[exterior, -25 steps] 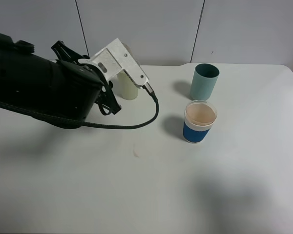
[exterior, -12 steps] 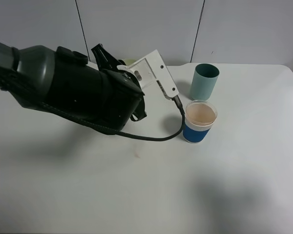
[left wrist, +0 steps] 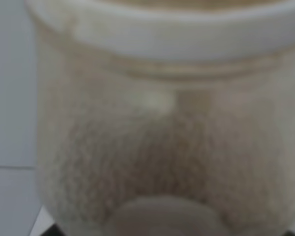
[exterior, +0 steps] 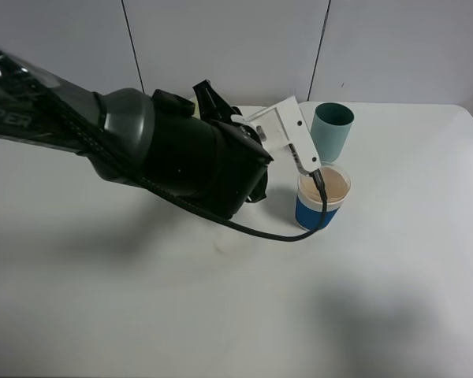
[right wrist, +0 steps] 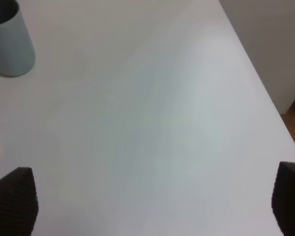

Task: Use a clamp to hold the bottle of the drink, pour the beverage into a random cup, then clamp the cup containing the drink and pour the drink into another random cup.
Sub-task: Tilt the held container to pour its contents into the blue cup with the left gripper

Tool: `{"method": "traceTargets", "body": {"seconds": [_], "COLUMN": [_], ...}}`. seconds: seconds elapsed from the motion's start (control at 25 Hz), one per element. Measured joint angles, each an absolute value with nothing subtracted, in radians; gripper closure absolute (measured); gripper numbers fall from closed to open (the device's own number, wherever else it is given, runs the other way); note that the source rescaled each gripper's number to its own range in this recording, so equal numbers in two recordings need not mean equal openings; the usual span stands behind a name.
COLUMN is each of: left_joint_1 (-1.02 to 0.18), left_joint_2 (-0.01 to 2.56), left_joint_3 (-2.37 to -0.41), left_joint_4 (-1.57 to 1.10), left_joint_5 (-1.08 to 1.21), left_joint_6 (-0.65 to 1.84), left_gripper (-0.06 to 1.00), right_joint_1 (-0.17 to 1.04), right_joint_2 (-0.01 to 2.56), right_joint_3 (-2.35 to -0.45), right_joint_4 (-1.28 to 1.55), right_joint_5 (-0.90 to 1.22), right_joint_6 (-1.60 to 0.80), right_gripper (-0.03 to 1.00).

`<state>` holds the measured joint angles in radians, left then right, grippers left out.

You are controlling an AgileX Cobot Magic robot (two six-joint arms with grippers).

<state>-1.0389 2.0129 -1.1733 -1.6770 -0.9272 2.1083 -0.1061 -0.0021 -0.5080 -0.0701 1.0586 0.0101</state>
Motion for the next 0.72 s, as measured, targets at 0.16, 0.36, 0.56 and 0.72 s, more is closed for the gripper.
{"method": "traceTargets", "body": {"seconds": [0.16, 0.36, 0.56, 0.72], "left_joint_1": [-1.040, -1.040, -1.040, -1.040], "left_joint_2": [2.052, 2.081, 2.084, 2.083], "left_joint_3": [-1.211, -1.227, -1.227, -1.227], "left_joint_4": [-1.674, -1.644, -1.564, -1.525], "left_joint_5": [-0.917, -0.916, -0.928, -0.938], "left_joint_6": [2.130, 2.158, 2.165, 2.195], "left_gripper": [0.89, 0.89, 0.89, 0.89], "right_joint_1": [-0.106, -0.106, -0.106, -0.106], "right_joint_2": [-0.002, -0.002, -0.002, -0.002], "right_joint_3": [-0.508, -0.508, -0.508, -0.508], "right_joint_4": [-0.071, -0.095, -0.127, -0.153], "right_joint_5": [1.059, 1.059, 1.059, 1.059], "right_joint_6": [0.015, 0.029, 0.030, 0.032], "right_gripper": [0.12, 0.12, 0.12, 0.12]}}
